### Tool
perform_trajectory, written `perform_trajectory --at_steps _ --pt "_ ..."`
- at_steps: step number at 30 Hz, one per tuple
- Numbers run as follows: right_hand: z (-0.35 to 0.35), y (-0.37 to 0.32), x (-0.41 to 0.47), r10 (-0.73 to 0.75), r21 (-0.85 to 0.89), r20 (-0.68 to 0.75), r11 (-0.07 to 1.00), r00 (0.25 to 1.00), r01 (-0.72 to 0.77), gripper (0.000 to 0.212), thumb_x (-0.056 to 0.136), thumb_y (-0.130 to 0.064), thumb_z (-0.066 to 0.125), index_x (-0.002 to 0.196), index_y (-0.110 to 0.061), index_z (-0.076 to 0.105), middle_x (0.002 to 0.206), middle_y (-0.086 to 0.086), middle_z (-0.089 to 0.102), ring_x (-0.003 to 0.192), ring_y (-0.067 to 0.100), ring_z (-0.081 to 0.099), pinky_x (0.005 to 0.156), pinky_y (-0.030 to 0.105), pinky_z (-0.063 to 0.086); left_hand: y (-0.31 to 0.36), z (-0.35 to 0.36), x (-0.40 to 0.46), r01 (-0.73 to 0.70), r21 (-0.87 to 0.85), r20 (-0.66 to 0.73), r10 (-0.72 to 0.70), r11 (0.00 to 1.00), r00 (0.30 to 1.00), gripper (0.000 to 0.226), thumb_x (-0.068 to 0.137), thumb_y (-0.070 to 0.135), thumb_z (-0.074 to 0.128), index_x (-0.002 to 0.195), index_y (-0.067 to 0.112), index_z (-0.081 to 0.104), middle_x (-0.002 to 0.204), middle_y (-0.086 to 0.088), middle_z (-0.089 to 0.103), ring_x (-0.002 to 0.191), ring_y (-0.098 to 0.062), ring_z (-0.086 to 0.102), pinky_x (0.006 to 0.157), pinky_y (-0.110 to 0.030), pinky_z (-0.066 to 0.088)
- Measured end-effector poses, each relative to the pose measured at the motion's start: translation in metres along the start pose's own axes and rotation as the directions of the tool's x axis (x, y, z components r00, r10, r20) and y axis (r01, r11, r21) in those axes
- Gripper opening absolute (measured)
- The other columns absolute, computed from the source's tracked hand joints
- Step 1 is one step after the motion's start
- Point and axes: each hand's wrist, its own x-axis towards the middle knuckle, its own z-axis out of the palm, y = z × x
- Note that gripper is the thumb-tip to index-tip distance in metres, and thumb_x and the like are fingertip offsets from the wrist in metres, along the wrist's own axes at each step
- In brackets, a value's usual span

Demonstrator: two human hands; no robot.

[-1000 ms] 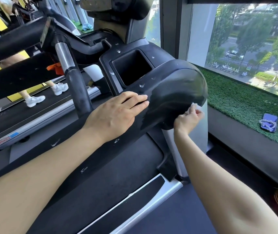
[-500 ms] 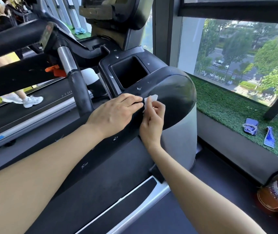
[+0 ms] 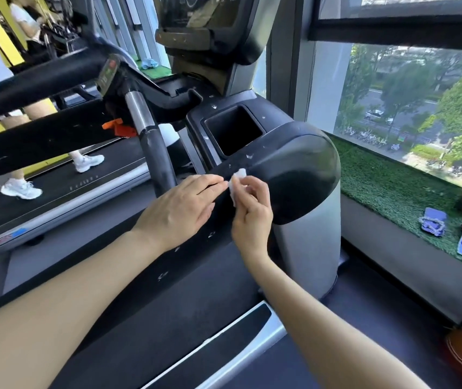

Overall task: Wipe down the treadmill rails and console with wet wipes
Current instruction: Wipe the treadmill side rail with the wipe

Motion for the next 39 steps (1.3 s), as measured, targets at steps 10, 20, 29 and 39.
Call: perform_trajectory --at_steps 10,20,29,39 --pt "-0.018 0.036 0.046 0.19 -0.071 -0.199 0.976 0.962 -0.207 0.028 0.092 -0.001 0.05 0.114 -0.006 0.067 0.104 -0.004 0.045 0.08 0.017 0.051 0.083 0.015 0.039 -0.001 0.003 0.0 -0.005 -0.001 -0.022 0.005 1.0 1.0 0.043 0.093 0.016 0.046 0.135 0.01 0.051 0.131 0.001 0.051 0.118 -0.017 0.048 0.103 -0.031 0.04" --pt "-0.026 0.054 0.074 0.308 0.006 -0.252 0.948 0.917 -0.317 0.03 0.09 0.002 0.047 0.108 -0.009 0.069 0.104 0.001 0.043 0.074 0.004 0.044 0.086 0.017 0.037 0.0 0.002 0.0 0.01 0.015 -0.016 -0.01 1.0 1.0 0.043 0.094 0.016 0.046 0.136 0.011 0.05 0.132 0.003 0.05 0.117 -0.016 0.047 0.102 -0.031 0.042" --pt "0.007 -0.009 -0.014 0.011 -0.059 -0.04 0.998 0.999 -0.013 0.035 0.095 -0.01 0.045 0.127 -0.006 0.059 0.112 0.0 0.043 0.082 0.016 0.05 0.084 0.02 0.044 -0.001 0.003 0.001 0.012 0.002 -0.028 -0.012 1.0 1.0 0.042 0.091 0.012 0.051 0.133 0.009 0.052 0.131 -0.001 0.053 0.118 -0.014 0.043 0.103 -0.023 0.031" --pt "-0.005 0.022 0.036 0.386 -0.034 -0.202 0.916 0.9 -0.4 0.045 0.093 0.007 0.044 0.126 -0.018 0.061 0.112 -0.002 0.04 0.097 0.019 0.05 0.089 0.004 0.03 -0.003 -0.018 -0.012 0.01 0.021 -0.056 -0.009 1.0 0.998 0.033 0.087 0.009 0.059 0.12 0.014 0.062 0.114 0.003 0.06 0.102 -0.018 0.057 0.083 -0.031 0.048"
